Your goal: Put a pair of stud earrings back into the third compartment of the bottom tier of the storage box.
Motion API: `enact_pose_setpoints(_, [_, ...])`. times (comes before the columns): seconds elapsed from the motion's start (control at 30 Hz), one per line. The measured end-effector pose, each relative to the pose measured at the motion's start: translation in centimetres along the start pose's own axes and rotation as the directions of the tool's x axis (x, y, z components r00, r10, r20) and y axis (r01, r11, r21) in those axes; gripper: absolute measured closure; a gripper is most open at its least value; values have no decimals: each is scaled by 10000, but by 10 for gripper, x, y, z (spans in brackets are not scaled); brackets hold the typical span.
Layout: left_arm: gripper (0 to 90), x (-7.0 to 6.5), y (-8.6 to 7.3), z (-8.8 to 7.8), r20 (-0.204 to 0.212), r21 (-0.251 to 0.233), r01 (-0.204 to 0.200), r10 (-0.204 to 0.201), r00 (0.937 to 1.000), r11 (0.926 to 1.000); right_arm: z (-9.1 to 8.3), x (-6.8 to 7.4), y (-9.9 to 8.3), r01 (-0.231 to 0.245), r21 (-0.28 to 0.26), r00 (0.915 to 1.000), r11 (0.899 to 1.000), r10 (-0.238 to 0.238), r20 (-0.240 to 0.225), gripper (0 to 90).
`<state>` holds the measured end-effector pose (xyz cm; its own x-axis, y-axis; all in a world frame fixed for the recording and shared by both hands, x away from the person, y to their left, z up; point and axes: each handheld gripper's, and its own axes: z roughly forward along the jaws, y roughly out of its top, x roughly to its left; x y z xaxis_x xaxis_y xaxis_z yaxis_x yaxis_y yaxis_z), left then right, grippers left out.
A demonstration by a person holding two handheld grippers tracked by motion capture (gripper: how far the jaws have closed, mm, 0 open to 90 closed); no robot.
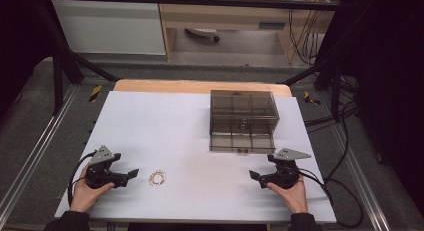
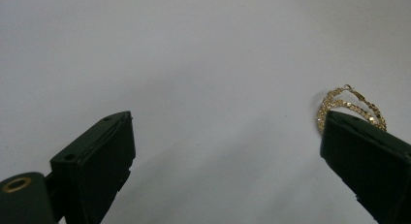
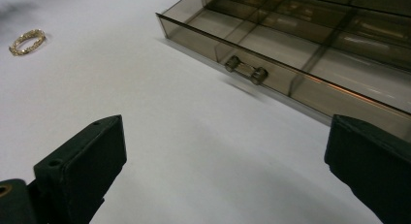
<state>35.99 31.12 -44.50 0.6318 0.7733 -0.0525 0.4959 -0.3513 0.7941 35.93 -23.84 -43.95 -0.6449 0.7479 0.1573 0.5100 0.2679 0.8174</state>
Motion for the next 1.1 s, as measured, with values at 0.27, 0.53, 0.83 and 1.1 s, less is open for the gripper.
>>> enact_pose_setpoints(0.27, [55,0,0,1,-22,20,25,-25,10000,10000,14,17,10,101,128,9996,9999,-97,-273,18])
enact_pose_setpoints(0.53, [55,0,0,2,-19,37,39,-39,10000,10000,30,36,23,365,253,9979,9990,-351,-548,20])
enact_pose_setpoints(0.83, [55,0,0,1,-40,28,51,-51,10000,10000,47,60,40,710,279,9941,9971,-685,-837,24])
enact_pose_setpoints(1.1, [55,0,-1,1,-31,33,64,-64,10000,10000,77,91,60,1093,444,9853,9930,-1024,-1367,28])
